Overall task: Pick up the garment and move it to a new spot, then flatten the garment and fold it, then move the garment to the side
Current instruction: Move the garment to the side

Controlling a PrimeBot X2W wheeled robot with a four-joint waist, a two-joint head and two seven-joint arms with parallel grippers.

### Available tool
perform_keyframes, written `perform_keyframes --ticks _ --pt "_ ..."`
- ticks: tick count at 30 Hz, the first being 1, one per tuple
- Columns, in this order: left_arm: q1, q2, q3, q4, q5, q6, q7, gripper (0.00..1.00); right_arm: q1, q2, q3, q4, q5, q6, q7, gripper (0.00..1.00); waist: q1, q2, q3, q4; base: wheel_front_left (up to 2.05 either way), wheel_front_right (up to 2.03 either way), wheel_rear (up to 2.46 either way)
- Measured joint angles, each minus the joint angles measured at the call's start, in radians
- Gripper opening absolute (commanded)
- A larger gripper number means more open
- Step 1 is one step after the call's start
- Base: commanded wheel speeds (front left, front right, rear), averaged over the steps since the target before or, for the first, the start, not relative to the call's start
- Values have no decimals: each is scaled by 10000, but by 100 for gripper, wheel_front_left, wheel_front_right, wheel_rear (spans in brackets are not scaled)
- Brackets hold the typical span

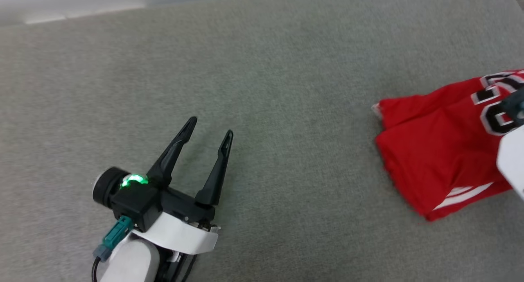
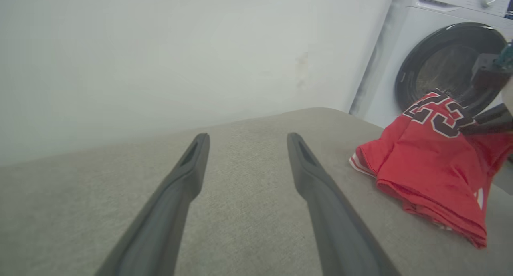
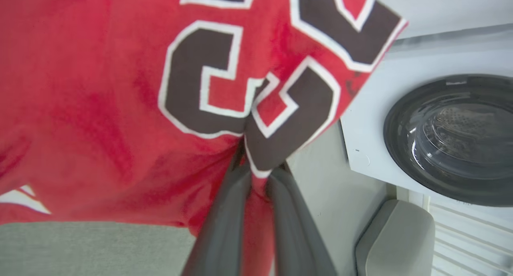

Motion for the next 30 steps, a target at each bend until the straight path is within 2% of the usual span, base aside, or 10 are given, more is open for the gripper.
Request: perform_keyframes --ticks 4,10,18,25,26,27,28,30 --pt "-540 347 -234 -263 79 0 0 100 -403 -391 -700 982 -247 0 -884 0 0 0 784 -409 0 0 0" --pt "-1350 746 -637 -642 198 0 0 100 -732 -443 -2077 2767 -688 0 -2253 0 0 0 1957 -728 0 0 0" --pt "-1884 1030 -744 -1060 251 0 0 100 -1179 -395 -3486 4546 -1469 2 -3668 0 0 0 3056 -645 0 0 0" --pt "-1951 1135 -631 -1018 257 0 0 100 -1526 92 -4069 5221 -2008 0 -4100 0 0 0 3303 -461 0 0 0" --pt "-1951 1122 -610 -991 253 0 0 100 -1527 132 -4077 5221 -2065 0 -4174 5 0 0 3266 -451 0 0 0" --pt "-1951 1097 -594 -953 207 0 0 100 -1528 178 -4111 5196 -2140 0 -4284 80 0 0 3213 -440 0 0 0" --pt "-1951 1064 -571 -905 184 0 0 100 -1531 211 -4184 5166 -2197 0 -4311 100 0 0 3145 -430 0 0 0" --pt "-1947 928 -506 -821 161 0 0 100 -1528 205 -4190 5055 -2303 0 -4301 100 -1 0 2986 -403 0 0 0"
